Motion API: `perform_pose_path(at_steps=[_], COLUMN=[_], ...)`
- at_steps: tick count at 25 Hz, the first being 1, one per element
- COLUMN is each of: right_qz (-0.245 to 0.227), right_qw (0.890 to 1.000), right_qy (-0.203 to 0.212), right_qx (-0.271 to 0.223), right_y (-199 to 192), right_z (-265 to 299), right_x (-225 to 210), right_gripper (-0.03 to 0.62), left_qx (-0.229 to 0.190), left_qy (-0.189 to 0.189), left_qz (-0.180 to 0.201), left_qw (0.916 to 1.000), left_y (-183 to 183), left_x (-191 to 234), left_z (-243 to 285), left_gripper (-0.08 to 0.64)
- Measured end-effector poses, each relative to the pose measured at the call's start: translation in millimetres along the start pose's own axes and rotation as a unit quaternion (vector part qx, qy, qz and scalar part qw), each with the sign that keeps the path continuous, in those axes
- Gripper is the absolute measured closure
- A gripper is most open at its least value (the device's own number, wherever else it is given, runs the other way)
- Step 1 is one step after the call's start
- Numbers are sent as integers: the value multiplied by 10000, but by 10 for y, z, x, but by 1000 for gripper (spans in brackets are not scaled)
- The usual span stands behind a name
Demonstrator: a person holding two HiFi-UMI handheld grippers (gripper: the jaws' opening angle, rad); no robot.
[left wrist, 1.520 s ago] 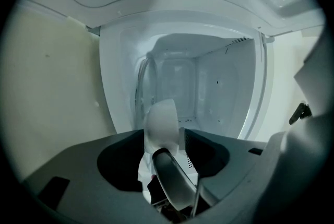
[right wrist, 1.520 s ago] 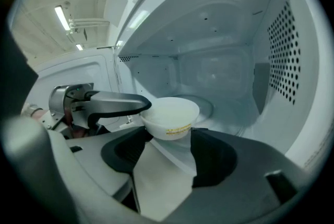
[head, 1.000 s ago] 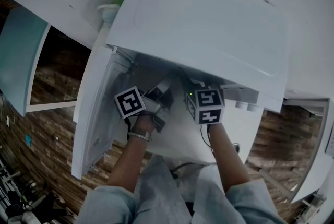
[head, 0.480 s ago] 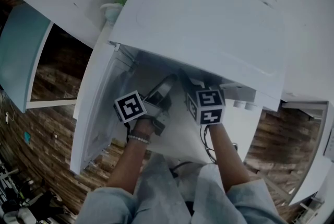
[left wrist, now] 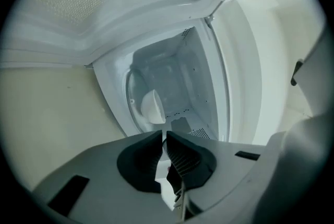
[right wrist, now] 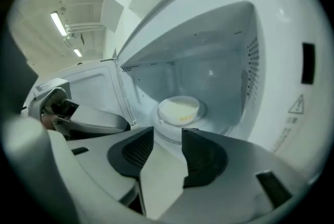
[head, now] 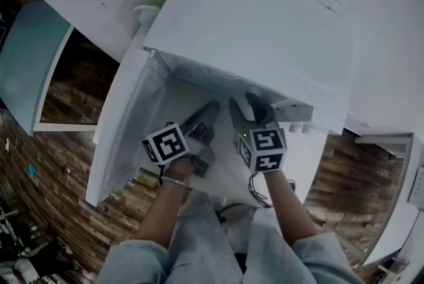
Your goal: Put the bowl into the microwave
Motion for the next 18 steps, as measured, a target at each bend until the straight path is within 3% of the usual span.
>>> perform_pose_path(at_steps=[2,7,12,18], right_qz=[33,-37,121,85], right_qw=[10000,9998,9982,9947], right_qy=[6,130,552,919], right_qx=[-36,-113,-215,-456], right_y=[-3,20,71,205], right_z=[-101,-319,-555,-899], right_x=[28,106,217,317], right_gripper=[431,585,589,591], left_qx=[-23,-146,-106,-336], left_qy=[-79,-52,57,161], left_qz=[100,605,1372,2485], left_qw=[9999,9981,9905,9679], left_y=[-35,-95,-226,-271], left_x=[-73,-221,-471,-841], left_z=[-51,-163,-283,-472], left_gripper=[568,568,568,561])
Point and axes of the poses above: the fingertips, and each gripper's own axes: z forward along the fingers, x to its left, y out of its top, the point moved 6 cm from there along -z, backward along the fingers, and after that the axes turned 12 degrees about y, right-handed, at the moved point
